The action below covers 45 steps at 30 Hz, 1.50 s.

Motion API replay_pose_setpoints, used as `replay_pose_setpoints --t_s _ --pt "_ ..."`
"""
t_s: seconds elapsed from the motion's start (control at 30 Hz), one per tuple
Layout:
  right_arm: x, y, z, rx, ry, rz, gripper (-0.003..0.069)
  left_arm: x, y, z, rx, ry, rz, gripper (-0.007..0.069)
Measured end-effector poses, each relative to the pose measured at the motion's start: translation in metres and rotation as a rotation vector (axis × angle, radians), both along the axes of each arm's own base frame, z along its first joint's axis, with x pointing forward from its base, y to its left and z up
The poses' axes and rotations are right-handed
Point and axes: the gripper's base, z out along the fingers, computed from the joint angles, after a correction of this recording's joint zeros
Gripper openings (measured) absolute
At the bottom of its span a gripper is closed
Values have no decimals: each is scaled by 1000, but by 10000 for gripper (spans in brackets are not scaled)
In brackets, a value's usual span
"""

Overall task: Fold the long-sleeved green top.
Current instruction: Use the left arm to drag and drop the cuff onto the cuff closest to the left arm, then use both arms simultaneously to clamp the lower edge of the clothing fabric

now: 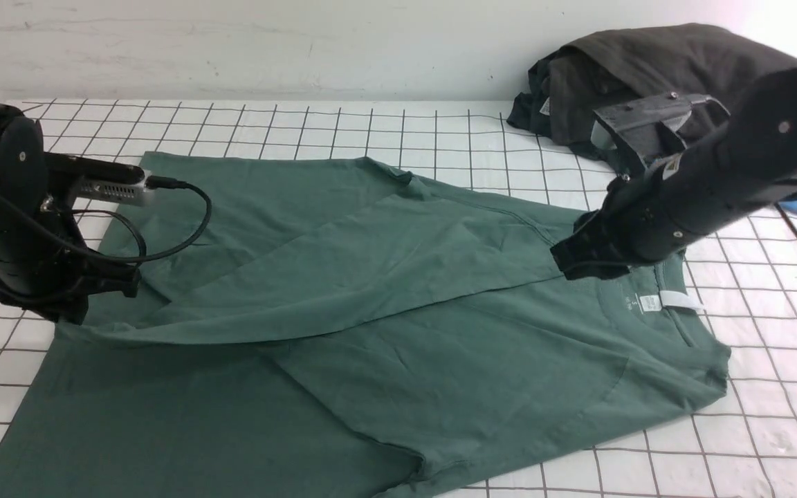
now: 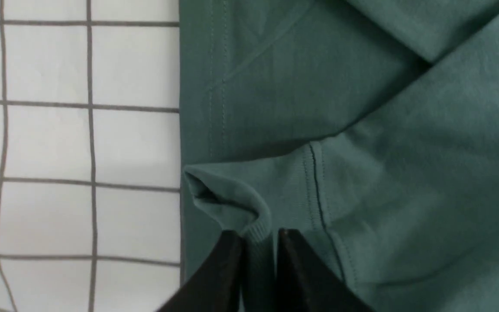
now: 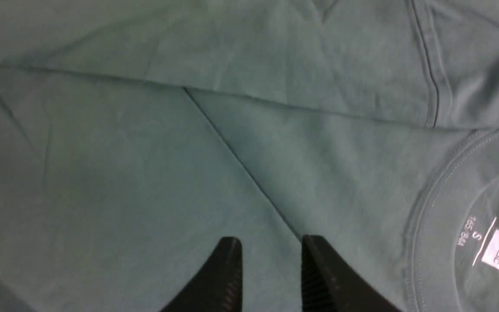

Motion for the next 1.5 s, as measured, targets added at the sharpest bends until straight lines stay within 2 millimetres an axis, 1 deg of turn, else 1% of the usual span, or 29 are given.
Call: replay_pose_setpoints --t_s 0.07,0.1,0.13,0.17,0.2,0.23,0.3,0.37,0.4,0.43,0.47,0.5,0.53,0.6,0.63,0.73,0.77,0.8,0.83,0.9,1.07,1.13,1.2,1.23,1.3,1.33,1.37,1.43,1.5 --pt "1 0 3 -16 18 7 240 -5 0 5 0 20 2 264" --pt "0 -1 3 -26 35 13 247 -7 0 10 -3 15 5 314" --pt "-2 -1 4 -36 57 19 253 -12 -1 21 -11 -9 8 371" --pt "-3 -1 4 -38 60 20 253 -12 -1 21 -10 -9 5 380" --pt "-6 -2 4 -46 91 27 255 -18 -2 34 -23 -36 3 433" --pt "-10 -2 4 -49 121 33 255 -23 -3 44 -35 -56 -1 460" --pt "-17 -2 4 -39 189 42 255 -32 -7 57 -46 -76 -34 486" --pt "-24 -1 3 -27 236 57 252 -39 -14 61 -42 -69 -93 490" --pt "-32 0 -1 -16 283 95 240 -48 -25 54 -28 -29 -193 490" --pt "-34 0 -1 -15 286 100 240 -48 -26 54 -25 -29 -207 490" --pt "-43 2 -8 -15 310 143 225 -58 -36 39 -2 37 -333 490" --pt "-48 4 -10 -13 315 170 218 -64 -41 29 18 79 -425 490" --pt "-48 5 -9 -12 313 176 216 -66 -42 27 21 88 -444 490" --pt "-55 11 -11 -11 305 223 205 -79 -46 9 71 168 -623 490" --pt "-58 17 -9 -6 290 254 201 -87 -44 -3 111 224 -748 490" --pt "-64 29 -5 2 261 302 197 -103 -39 -27 166 329 -957 490" --pt "-64 30 -5 1 260 304 197 -103 -39 -27 168 328 -958 490" --pt "-66 33 -5 1 259 318 196 -109 -37 -36 171 359 -1021 490" --pt "-66 33 -5 1 259 319 196 -110 -37 -36 170 363 -1027 490" --pt "-67 34 -5 4 258 323 195 -115 -36 -45 177 378 -1088 489" --pt "-66 34 -5 5 253 331 195 -120 -32 -59 231 382 -1173 488" --pt "-66 35 -5 8 251 332 195 -123 -29 -69 261 414 -1219 475" --pt "-66 35 -5 8 250 331 195 -125 -28 -72 271 426 -1238 455" --pt "-66 35 -5 8 250 331 195 -126 -28 -73 282 437 -1254 411" --pt "-66 35 -5 8 248 331 195 -127 -26 -73 302 448 -1275 352" --pt "-66 35 -5 8 248 331 195 -127 -26 -73 306 449 -1278 344" --pt "-66 35 -5 8 248 333 195 -128 -26 -73 311 449 -1281 313" --pt "-66 35 -4 8 245 334 195 -131 -25 -69 326 416 -1283 195" --pt "-66 34 -2 10 233 335 195 -132 -25 -61 356 361 -1284 101"
